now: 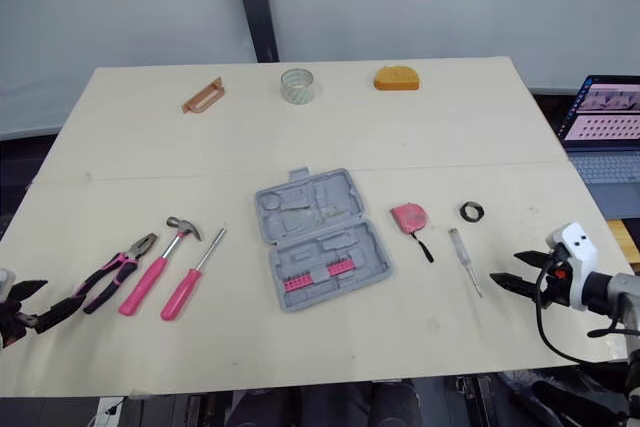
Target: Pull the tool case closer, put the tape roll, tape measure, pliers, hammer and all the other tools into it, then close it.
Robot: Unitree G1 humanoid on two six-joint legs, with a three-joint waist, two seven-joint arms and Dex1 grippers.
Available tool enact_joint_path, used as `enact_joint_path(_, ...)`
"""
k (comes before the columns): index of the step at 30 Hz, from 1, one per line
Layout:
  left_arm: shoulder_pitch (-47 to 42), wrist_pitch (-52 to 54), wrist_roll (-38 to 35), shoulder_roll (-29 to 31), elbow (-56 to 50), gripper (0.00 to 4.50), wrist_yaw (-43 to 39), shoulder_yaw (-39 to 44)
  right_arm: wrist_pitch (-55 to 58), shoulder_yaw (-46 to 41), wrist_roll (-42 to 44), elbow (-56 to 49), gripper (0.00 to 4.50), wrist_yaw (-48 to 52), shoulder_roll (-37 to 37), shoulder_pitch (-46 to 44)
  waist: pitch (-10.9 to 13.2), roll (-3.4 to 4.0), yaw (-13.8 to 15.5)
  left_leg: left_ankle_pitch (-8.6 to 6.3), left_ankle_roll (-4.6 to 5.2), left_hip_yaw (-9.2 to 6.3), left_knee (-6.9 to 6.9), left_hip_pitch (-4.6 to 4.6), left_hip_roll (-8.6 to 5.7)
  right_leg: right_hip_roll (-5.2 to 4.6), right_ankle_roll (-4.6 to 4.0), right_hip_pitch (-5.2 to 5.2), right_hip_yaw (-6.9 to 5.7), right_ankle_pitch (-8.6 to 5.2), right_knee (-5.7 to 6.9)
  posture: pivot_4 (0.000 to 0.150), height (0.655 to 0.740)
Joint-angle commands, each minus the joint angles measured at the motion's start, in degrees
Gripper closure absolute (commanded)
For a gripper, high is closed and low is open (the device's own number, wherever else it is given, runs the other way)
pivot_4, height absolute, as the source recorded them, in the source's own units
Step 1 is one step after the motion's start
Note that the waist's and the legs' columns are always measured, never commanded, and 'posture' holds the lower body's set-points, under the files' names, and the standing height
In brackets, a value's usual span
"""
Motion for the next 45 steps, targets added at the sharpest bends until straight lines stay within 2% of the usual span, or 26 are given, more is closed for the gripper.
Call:
enact_joint_path(1, 0.46, -0.46, 0.09, 1.42, -0.81, 0.02, -0.23, 0.75, -1.46, -1.73, -0.03, 0.22, 0.00, 0.37, -0.98, -0.65, 0.00, 0.00, 0.00, 0.00, 0.00, 0.00, 0.00, 0.00, 0.00, 0.00, 0.00, 0.00, 0.00, 0.00, 0.00, 0.150, 0.7400)
enact_joint_path(33, 4.08, 2.95, 0.05, 1.73, -4.38, 0.02, 0.39, 1.96, -5.33, -1.47, -1.22, 4.89, 0.00, 0.50, -1.01, -3.41, 0.00, 0.00, -0.05, 0.00, 0.00, 0.04, 0.00, 0.02, 0.01, 0.01, 0.00, -0.01, 0.04, 0.00, 0.01, 0.150, 0.7400)
enact_joint_path(36, 5.71, 4.94, -0.57, 1.85, -7.54, 0.02, -0.39, 2.33, -4.63, -1.84, -0.49, 2.47, 0.00, 0.25, -0.83, -3.66, 0.00, 0.00, -0.05, -0.01, 0.00, 0.05, 0.00, 0.01, 0.01, 0.01, 0.00, -0.02, 0.05, 0.00, 0.00, 0.150, 0.7400)
enact_joint_path(40, 6.83, 9.83, -2.01, 1.64, -15.53, 0.02, -1.68, 1.62, 0.06, -0.54, 1.04, -7.53, 0.00, -0.56, 0.48, -4.34, 0.00, 0.01, 0.00, -0.01, 0.00, 0.07, 0.01, 0.02, 0.01, 0.01, 0.00, -0.04, 0.10, 0.00, 0.03, 0.150, 0.7400)
enact_joint_path(43, 6.05, 15.67, -4.62, 0.50, -24.44, 0.75, -1.02, 1.56, 4.82, 0.89, 2.06, -15.86, 0.00, -2.29, 2.66, -5.47, 0.00, -0.01, 0.06, -0.01, -0.01, 0.07, 0.06, 0.01, 0.05, 0.03, 0.00, -0.05, 0.12, 0.00, 0.08, 0.150, 0.7400)
enact_joint_path(44, 5.40, 17.53, -5.47, 0.13, -27.07, 1.26, -0.61, 1.30, 5.79, 1.38, 1.80, -17.45, 0.00, -3.07, 3.38, -6.03, 0.00, -0.01, 0.16, -0.02, -0.02, 0.06, 0.07, 0.01, 0.06, 0.04, -0.01, -0.05, 0.12, 0.00, 0.09, 0.150, 0.7400)
enact_joint_path(45, 4.59, 19.81, -6.60, -0.32, -30.30, 1.74, -0.01, 0.63, 6.58, 2.32, 1.23, -19.12, 0.27, -4.03, 4.26, -6.75, 0.00, -0.01, 0.23, -0.02, -0.02, 0.05, 0.08, 0.00, 0.06, 0.04, -0.01, -0.05, 0.13, 0.00, 0.09, 0.150, 0.7400)
